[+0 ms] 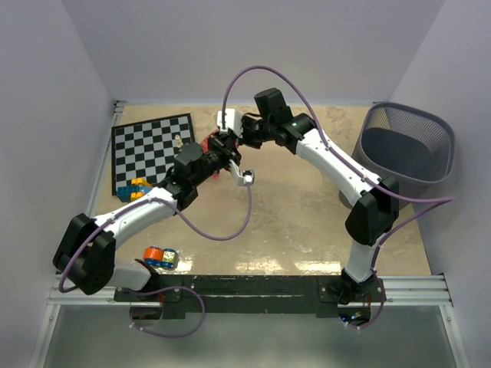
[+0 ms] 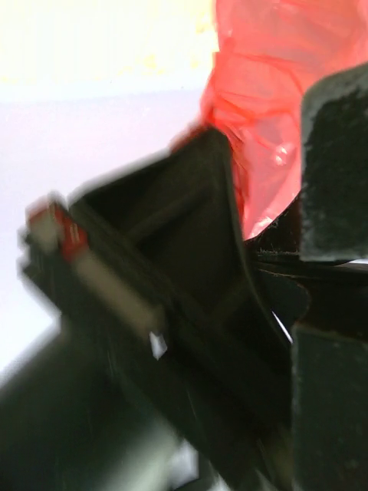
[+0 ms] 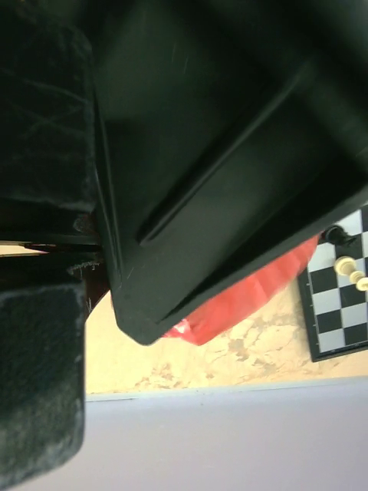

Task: Put the trash bags into the trash bin
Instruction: Unfold the trash bag at the center of the board.

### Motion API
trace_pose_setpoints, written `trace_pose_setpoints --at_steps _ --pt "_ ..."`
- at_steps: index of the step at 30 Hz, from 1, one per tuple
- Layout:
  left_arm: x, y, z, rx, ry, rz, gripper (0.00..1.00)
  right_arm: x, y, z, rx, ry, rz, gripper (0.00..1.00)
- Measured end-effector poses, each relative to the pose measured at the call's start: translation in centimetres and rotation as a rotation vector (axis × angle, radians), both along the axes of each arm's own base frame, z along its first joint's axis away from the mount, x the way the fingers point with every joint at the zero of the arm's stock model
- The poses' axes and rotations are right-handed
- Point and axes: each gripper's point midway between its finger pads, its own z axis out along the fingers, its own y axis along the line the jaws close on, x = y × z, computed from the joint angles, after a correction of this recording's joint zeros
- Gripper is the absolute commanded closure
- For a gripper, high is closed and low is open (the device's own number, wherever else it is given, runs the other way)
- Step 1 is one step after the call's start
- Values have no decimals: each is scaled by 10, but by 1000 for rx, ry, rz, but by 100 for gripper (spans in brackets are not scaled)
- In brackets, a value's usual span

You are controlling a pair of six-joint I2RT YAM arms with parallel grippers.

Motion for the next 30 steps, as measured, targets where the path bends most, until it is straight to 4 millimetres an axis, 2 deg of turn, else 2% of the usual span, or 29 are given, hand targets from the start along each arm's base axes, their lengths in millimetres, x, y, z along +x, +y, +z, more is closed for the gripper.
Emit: trace_pose_setpoints --at_steps 4,8,12,14,17,19,21,24,26,30 --pt "9 2 -16 26 36 22 100 -3 2 14 29 2 2 100" --pt "2 4 -13 22 29 18 100 7 -4 28 60 -16 -25 100" --pt "-2 -1 -8 19 26 1 100 12 -9 24 59 -14 -38 100" --pt "2 -3 -3 16 22 2 100 7 -7 18 49 4 -28 100" --pt "14 2 8 2 6 27 100 -11 1 11 40 49 20 100" --pt "22 10 6 4 8 51 100 -18 6 18 58 57 51 100" --pt "25 14 0 12 18 61 100 -17 9 30 86 47 55 100" --pt "17 15 -13 27 38 51 100 -7 5 54 129 14 25 100" --pt "6 11 -17 34 48 26 100 4 0 63 148 -16 -2 100" --pt "-9 0 -2 17 25 -23 100 12 -7 52 132 -13 -33 100"
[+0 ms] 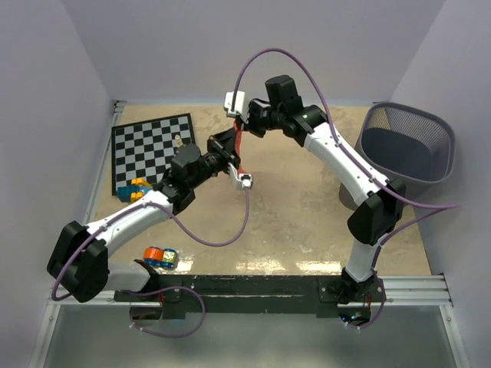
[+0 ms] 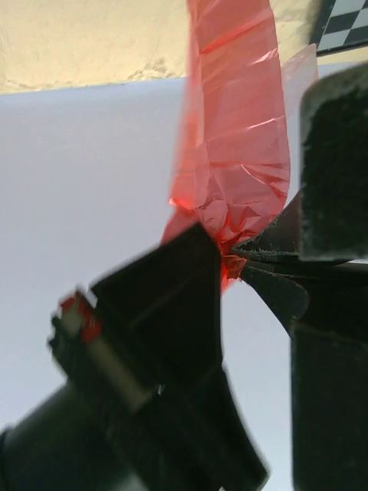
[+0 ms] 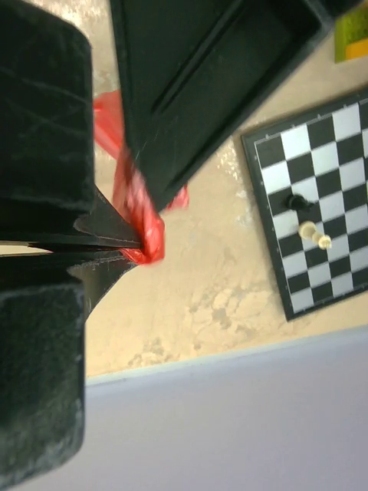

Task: Put the trash bags into the trash bin
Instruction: Unfold the trash bag at the center of the board.

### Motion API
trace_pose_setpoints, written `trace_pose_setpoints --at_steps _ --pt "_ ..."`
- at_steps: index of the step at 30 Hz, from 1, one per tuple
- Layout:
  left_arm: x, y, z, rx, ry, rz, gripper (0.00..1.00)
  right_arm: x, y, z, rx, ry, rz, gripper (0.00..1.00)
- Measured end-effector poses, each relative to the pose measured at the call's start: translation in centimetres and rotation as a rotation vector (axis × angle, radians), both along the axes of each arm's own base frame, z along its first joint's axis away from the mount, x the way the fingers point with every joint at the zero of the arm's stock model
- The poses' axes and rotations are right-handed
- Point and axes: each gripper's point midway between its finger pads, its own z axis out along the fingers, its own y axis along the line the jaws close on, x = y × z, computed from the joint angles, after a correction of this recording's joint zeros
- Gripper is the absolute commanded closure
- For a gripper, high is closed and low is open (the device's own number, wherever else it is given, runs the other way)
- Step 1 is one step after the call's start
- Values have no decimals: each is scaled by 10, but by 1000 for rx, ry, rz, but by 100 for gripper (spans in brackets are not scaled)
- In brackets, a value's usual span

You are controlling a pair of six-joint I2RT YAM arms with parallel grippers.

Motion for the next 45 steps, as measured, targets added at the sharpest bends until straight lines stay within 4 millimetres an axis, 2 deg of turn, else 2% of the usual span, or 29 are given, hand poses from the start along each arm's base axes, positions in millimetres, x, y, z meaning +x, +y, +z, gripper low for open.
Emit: trace_pose_setpoints --at_steps 4,6,8,11,14,16,18,20,23,25,28,33,39,45 --pt "11 -1 22 -33 -30 26 100 -19 11 -24 -37 55 47 100" --pt "21 4 25 -45 -34 60 100 -28 15 -29 -45 76 67 100" --pt "27 8 18 -38 -24 81 100 -29 16 -26 -36 80 77 100" --pt "27 9 9 -28 -11 85 100 -25 13 -9 -5 73 69 100" --pt "22 11 -4 -9 14 81 100 -5 4 17 51 22 22 100" --pt "18 9 -9 1 27 69 100 7 -3 20 65 -3 -12 100" --pt "16 8 -8 0 27 65 100 14 -9 12 56 2 -37 100" --pt "16 7 -6 -1 25 63 100 12 -10 -4 37 33 -43 100" --pt "20 6 2 -14 13 71 100 -3 0 -26 9 84 -7 100" --pt "27 5 11 -32 -4 82 100 -16 11 -33 -1 107 25 100" --pt "33 12 14 -41 -10 106 100 -25 19 -27 18 113 52 100" --pt "29 13 9 -37 -7 103 100 -15 18 -7 57 74 27 100" --pt "21 7 14 -42 -13 81 100 -9 16 -4 70 72 -7 100" --pt "26 15 13 -41 -13 106 100 -16 20 1 91 81 27 100"
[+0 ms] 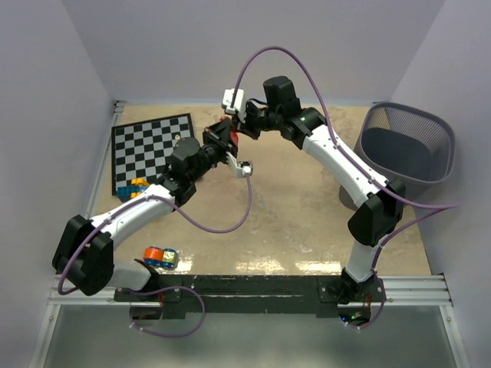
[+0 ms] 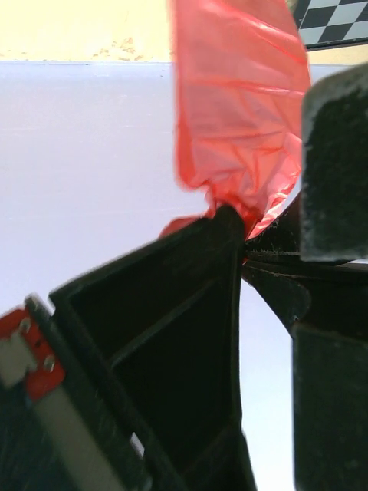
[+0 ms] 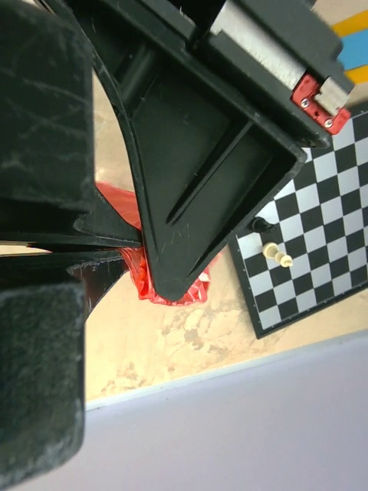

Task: Put the trash bags into the trash bin
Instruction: Unfold the trash bag at the center of the board.

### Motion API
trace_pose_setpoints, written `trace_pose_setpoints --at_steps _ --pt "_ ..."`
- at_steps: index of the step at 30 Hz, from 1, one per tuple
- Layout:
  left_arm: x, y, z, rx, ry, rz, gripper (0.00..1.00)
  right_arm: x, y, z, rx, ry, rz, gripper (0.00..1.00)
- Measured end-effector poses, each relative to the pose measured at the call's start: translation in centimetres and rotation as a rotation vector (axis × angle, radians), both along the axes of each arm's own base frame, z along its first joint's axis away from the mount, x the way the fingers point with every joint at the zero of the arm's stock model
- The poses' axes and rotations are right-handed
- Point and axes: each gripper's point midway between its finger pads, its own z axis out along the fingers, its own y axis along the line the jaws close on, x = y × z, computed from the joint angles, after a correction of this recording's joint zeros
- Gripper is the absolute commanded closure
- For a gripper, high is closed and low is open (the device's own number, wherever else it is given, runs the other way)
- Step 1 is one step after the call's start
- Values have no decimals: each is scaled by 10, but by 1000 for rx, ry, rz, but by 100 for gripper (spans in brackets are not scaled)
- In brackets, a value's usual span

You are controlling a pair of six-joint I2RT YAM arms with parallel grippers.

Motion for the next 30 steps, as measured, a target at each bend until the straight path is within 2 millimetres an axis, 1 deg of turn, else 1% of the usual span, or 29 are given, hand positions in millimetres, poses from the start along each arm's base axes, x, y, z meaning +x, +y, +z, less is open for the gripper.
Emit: trace_pose_setpoints --at_steps 2,5,10,13,17,19,21,24,26,28,30 --pt "0 0 -1 0 0 0 100 1 0 5 6 -16 -5 100" --pt "-4 0 -1 0 -1 -7 100 6 -3 7 3 -34 -27 100" --pt "-11 -5 8 -14 -16 -30 100 11 -6 -4 -18 -32 -55 100" --pt "-9 -5 6 -17 -11 -26 100 7 -3 -7 -20 -27 -43 100" --pt "1 1 -2 -16 3 0 100 -9 -2 -8 -21 -18 -8 100" --pt "4 4 -5 -18 9 9 100 -15 -5 -4 -22 -20 -5 90" --pt "4 5 -2 -41 9 11 100 -17 -11 1 -20 -20 -15 81" --pt "2 6 5 -90 17 11 100 -7 -27 2 -12 14 -56 61" --pt "-1 9 10 -126 26 12 100 2 -40 -3 -7 57 -91 52" --pt "-7 13 18 -165 26 9 100 12 -52 -9 -5 91 -130 47" --pt "-14 17 24 -198 24 5 100 19 -62 -14 -1 121 -161 45"
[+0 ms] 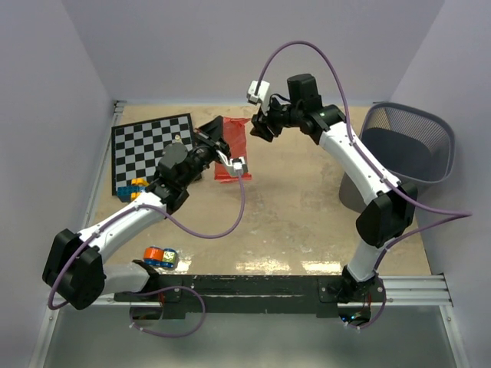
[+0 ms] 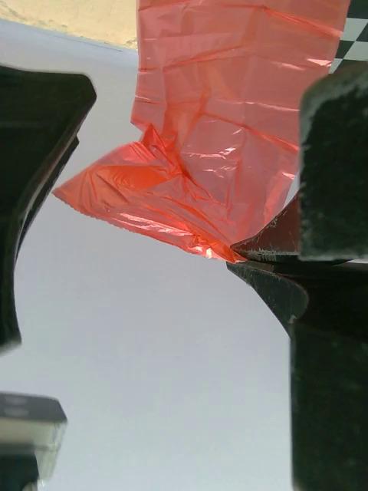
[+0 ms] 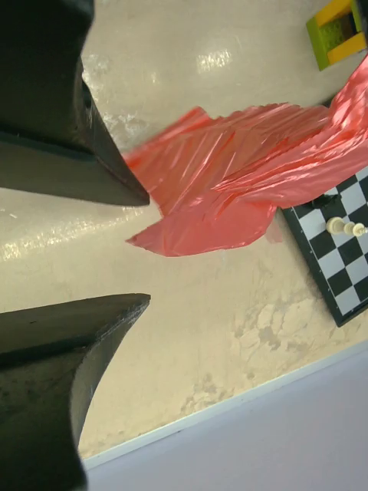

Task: Put the trash bags into the trash bin
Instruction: Unfold the trash bag at the center of the board.

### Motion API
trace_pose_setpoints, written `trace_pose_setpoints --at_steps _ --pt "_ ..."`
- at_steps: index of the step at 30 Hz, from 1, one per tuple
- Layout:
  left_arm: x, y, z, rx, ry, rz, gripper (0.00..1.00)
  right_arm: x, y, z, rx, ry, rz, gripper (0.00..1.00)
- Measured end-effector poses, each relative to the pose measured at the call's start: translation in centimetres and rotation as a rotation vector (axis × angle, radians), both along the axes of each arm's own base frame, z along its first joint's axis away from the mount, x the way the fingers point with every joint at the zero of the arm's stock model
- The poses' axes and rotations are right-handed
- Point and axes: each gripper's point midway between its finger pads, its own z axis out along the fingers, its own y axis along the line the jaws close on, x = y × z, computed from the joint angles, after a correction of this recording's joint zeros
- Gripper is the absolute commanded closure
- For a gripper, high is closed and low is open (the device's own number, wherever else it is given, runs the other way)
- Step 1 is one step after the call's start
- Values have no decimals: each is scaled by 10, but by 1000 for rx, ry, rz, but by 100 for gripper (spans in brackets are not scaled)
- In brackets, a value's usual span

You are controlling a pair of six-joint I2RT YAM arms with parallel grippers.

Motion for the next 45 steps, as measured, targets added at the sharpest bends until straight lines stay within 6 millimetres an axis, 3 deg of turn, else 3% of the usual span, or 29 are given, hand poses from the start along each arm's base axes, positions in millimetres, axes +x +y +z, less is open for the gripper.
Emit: trace_pose_setpoints --at_steps 6,12,16,18,22,25,30,32,39,45 --pt "-11 6 4 -61 18 -10 100 -10 10 4 39 38 42 38" --pt "-11 6 1 -80 39 -13 100 -14 24 28 69 -12 80 38" --pt "-11 5 -2 -87 56 -14 100 -17 30 33 67 -37 102 40" --pt "-11 5 -4 -86 65 -13 100 -19 33 31 59 -40 114 46" --pt "-10 5 -5 -90 75 -14 100 -22 38 30 53 -51 133 80" --pt "-11 5 -6 -93 81 -14 100 -22 40 30 54 -55 138 99" --pt "-9 4 -17 -107 169 -17 69 -18 42 28 44 -71 143 100" --pt "-7 4 -18 -139 259 -40 64 -16 41 28 36 -88 145 100" --pt "-8 11 14 -354 506 -121 59 -12 42 29 0 -146 140 100" --pt "-27 -6 -8 -470 744 -198 61 -16 49 30 -2 -147 139 100"
